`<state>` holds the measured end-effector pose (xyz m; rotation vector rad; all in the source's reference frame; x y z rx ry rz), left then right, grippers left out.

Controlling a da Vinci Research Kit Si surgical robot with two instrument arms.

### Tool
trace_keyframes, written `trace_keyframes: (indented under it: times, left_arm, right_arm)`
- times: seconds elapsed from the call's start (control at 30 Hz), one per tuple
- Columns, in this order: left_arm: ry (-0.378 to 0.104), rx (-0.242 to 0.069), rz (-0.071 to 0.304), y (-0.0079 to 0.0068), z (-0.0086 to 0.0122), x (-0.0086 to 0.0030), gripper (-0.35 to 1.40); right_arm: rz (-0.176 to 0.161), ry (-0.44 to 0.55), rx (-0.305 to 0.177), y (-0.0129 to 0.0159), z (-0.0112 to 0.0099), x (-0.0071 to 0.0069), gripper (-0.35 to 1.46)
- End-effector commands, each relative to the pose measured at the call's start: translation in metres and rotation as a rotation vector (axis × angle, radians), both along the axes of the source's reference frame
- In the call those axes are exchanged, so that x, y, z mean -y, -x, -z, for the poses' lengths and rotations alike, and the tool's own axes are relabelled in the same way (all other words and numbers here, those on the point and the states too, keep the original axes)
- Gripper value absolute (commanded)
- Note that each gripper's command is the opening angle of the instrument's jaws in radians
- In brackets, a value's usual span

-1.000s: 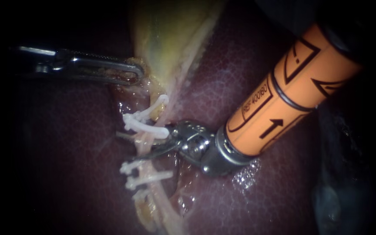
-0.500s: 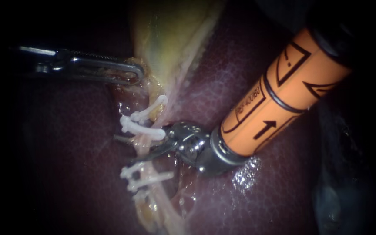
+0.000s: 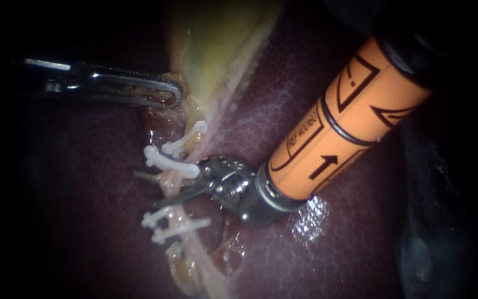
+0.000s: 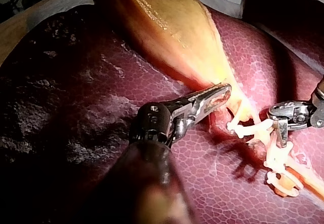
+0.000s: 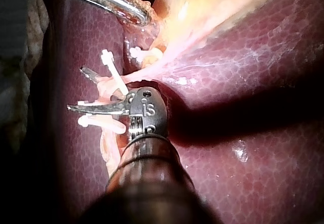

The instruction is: Go to the cutting position right tube

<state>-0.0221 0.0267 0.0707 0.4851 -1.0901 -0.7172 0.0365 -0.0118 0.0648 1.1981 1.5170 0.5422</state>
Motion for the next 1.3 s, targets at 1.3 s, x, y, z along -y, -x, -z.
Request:
trace_keyframes:
  times: [1.3]
  left_arm:
    - [0.000,0.000,0.000,-0.0001,-0.0001,0.0000,-0.35]
  right_arm:
    - [0.003,0.102,0.007,0.0004,0.0003,0.0008,1.19]
